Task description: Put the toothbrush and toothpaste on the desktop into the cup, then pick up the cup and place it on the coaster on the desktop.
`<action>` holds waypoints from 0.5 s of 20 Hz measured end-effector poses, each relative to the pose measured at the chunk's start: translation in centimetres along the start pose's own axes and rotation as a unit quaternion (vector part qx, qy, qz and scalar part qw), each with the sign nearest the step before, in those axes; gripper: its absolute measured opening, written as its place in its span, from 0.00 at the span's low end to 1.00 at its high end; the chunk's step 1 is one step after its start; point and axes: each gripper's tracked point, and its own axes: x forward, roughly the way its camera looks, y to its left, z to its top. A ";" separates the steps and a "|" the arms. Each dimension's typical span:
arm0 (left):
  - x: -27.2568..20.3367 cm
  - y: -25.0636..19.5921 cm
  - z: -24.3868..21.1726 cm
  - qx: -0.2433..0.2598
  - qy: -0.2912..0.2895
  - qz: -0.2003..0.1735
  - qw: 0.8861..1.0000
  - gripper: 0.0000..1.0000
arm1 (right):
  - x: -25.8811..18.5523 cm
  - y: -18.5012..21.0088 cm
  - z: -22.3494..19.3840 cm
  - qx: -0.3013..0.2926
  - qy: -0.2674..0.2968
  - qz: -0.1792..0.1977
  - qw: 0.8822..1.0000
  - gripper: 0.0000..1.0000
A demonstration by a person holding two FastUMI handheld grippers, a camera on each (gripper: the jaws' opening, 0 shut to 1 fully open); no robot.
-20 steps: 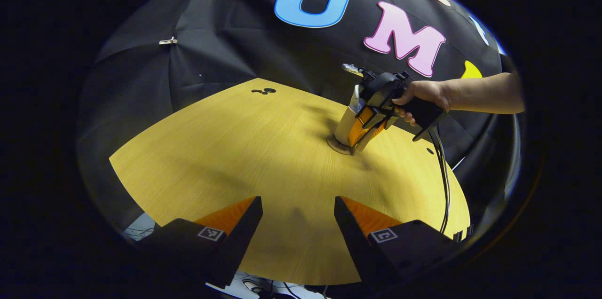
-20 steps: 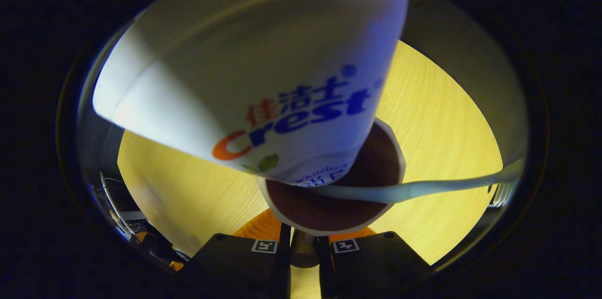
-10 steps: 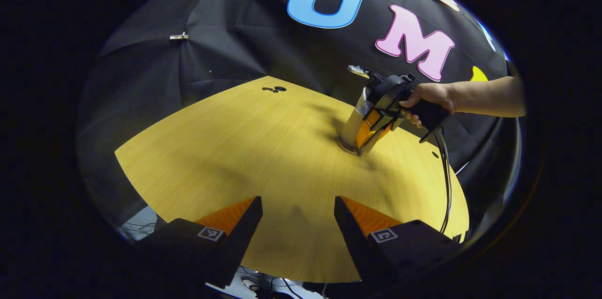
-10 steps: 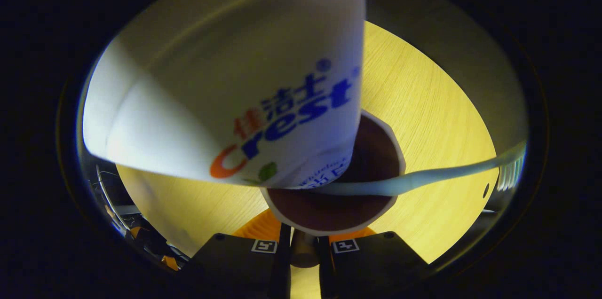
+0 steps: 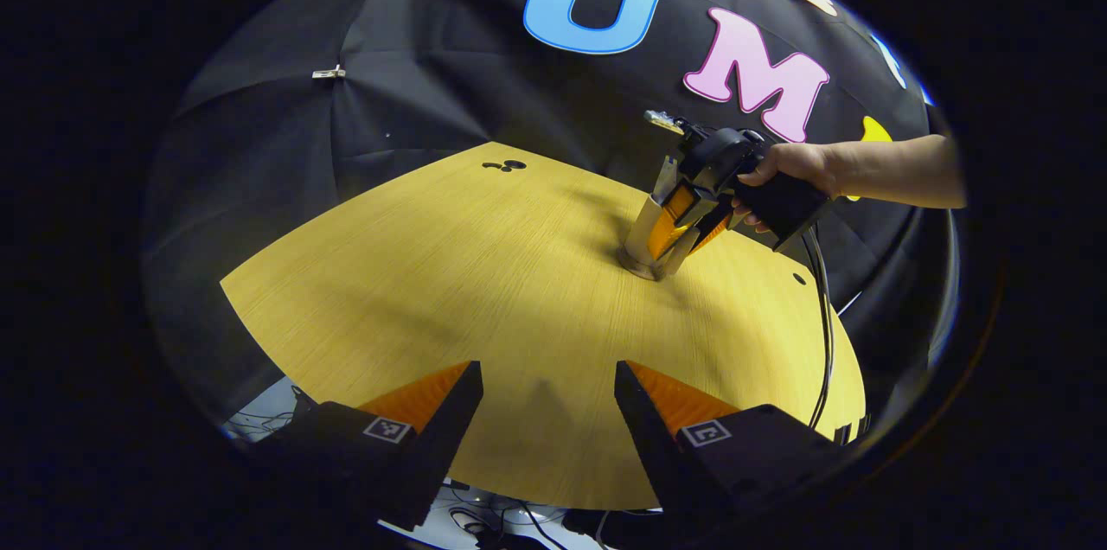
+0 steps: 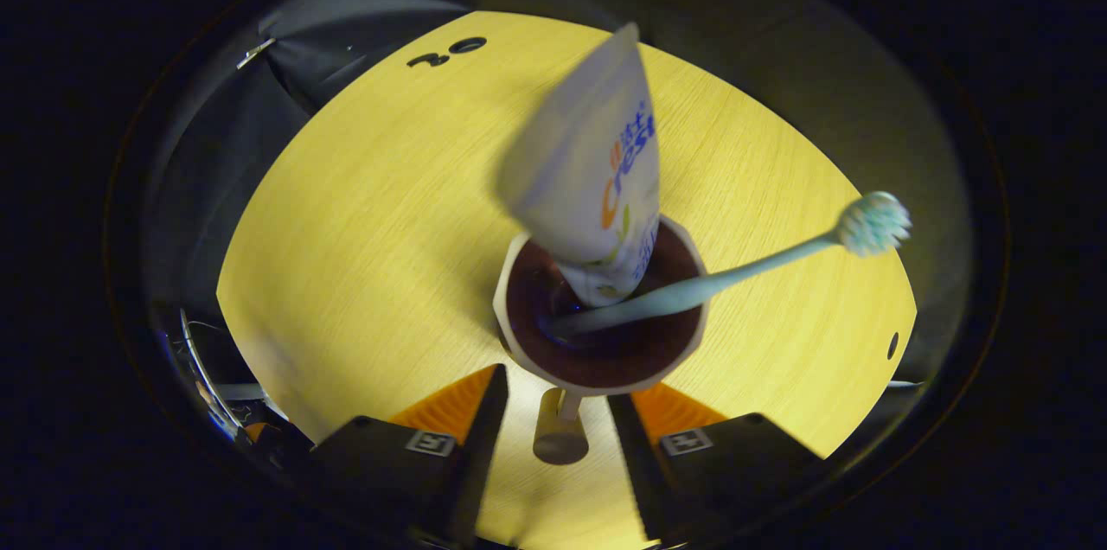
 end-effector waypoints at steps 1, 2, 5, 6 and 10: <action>-0.3 -0.1 0.2 0.002 -0.002 -0.001 1.000 0.97 | -0.7 -0.1 0.0 0.000 -0.008 -0.001 1.000 0.91; -0.7 -0.3 0.3 0.005 -0.003 -0.002 1.000 0.97 | -1.5 0.0 -0.1 0.001 -0.016 0.001 1.000 0.93; -2.0 -1.0 1.1 0.012 -0.012 -0.009 1.000 0.97 | -4.7 -0.2 -0.3 0.013 -0.044 0.001 0.999 1.00; -2.6 -1.2 1.5 0.015 -0.015 -0.013 1.000 0.97 | -5.9 -0.4 -0.4 0.015 -0.055 -0.001 0.998 0.99; -4.2 -2.4 1.6 0.024 -0.022 -0.036 0.999 0.97 | -9.3 0.1 -2.0 0.004 -0.105 -0.007 0.994 0.99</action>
